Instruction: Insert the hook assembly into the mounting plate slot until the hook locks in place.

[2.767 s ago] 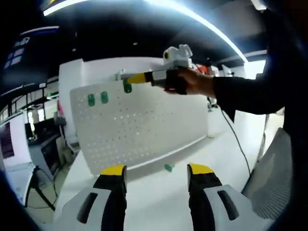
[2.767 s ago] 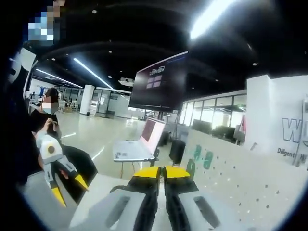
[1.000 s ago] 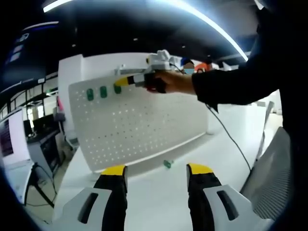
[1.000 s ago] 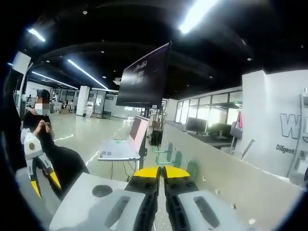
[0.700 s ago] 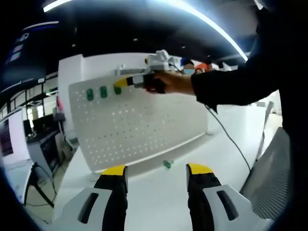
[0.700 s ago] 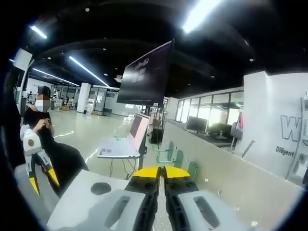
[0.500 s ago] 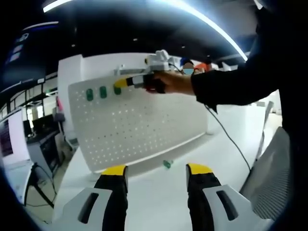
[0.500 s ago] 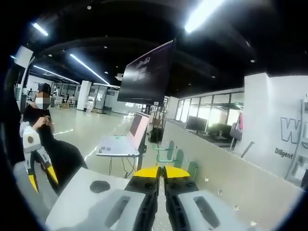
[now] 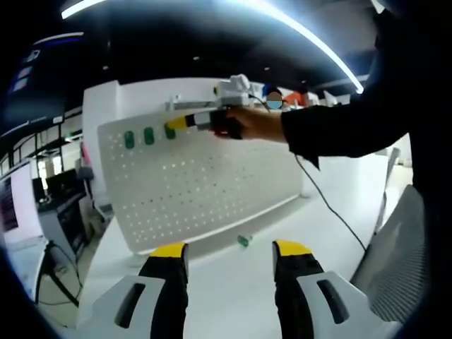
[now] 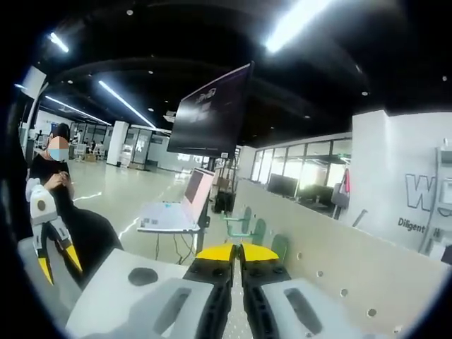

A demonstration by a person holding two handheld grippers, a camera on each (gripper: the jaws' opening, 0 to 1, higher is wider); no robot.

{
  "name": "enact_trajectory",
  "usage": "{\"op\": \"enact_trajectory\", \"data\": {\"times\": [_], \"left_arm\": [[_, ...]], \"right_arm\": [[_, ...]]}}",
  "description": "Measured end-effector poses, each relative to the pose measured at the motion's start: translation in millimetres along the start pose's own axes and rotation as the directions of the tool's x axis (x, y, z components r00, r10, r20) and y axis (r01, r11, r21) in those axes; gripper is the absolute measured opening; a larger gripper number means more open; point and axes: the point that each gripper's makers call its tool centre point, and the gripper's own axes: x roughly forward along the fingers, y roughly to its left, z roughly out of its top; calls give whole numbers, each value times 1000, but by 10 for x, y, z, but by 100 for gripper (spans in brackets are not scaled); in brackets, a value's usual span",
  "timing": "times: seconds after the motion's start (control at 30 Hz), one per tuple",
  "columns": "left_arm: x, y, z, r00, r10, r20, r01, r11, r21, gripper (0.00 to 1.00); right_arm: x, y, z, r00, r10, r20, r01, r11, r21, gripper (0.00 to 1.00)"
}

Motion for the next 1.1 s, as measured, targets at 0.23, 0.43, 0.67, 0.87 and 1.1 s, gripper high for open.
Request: {"op": "enact_trajectory", "data": {"times": [0.23,0.43,0.67,0.87,1.1], "left_arm": [[-3,1,10,1000,-2,7,2,1000,-2,48],[-9,6,20,1000,1,13,-1,1000,-3,48],[-7,1,13,1000,-3,9,3,1000,-4,48],[2,-17,2,1000,-13,2,13,1000,3,48],[-4,-6,22,1000,-9,13,9,1000,0,48]], "right_arm": [[32,9,30,1000,-5,-4,5,1000,-19,1],[28,-40,2,1000,-10,-4,10,1000,-17,1],[0,-91,-50,1000,-10,-13,10,1000,-6,1],[-20,-61,-1,1000,2,1,-2,1000,-1,0],[17,16,11,999,31,-9,-31,999,-21,0]]}}
